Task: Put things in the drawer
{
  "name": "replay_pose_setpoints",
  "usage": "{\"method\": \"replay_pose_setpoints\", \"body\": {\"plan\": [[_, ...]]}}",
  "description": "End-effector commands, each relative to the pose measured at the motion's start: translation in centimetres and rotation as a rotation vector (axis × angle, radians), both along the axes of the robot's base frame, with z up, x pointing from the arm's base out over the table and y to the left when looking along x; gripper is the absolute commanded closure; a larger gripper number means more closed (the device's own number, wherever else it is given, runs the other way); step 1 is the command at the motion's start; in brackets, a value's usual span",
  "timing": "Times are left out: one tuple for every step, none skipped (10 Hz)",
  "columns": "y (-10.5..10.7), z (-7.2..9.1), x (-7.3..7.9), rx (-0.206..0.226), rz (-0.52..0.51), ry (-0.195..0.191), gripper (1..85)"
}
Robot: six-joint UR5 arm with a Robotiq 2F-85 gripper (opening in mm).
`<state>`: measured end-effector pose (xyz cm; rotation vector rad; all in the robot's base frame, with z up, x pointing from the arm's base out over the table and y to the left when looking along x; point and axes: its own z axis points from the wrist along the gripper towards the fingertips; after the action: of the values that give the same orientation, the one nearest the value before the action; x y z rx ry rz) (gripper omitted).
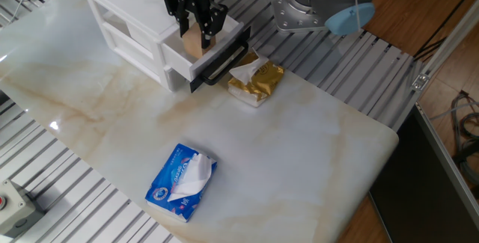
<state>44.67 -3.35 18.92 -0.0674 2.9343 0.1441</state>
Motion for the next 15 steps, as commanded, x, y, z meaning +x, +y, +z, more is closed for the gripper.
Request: {"method": "replay_pose_setpoints", "body": {"plan": [[0.2, 0.2, 0.1, 0.012, 0.007, -0.006, 42.0], [0.1, 0.2, 0.1, 0.011, 0.011, -0.008, 41.3], [0.1, 0.1, 0.1, 0.014, 0.015, -0.009, 39.0], [0.0, 0.0, 0.0, 0.016, 0.020, -0.009, 37.7], [0.0, 0.0, -0.1, 0.016, 0.026, -0.009, 35.7], [-0.1, 0.0, -0.1, 0.015, 0.031, -0.008, 33.7], [0.0, 0.0, -0.1, 0.016, 0.032, -0.008, 33.0], [0.0, 0.0, -0.1, 0.016, 0.034, -0.009, 33.0], [0.0, 0.0, -0.1, 0.016, 0.034, -0.009, 33.0], [0.0, 0.1, -0.1, 0.018, 0.032, -0.011, 32.7], [0.0, 0.1, -0.1, 0.016, 0.032, -0.011, 32.7], [-0.1, 0.1, -0.1, 0.015, 0.030, -0.011, 32.7], [-0.1, 0.3, -0.1, 0.014, 0.027, -0.010, 32.7], [-0.2, 0.6, -0.2, 0.009, 0.021, -0.010, 33.0], [-0.4, 1.1, -0.3, 0.004, 0.018, -0.011, 33.3]]}}
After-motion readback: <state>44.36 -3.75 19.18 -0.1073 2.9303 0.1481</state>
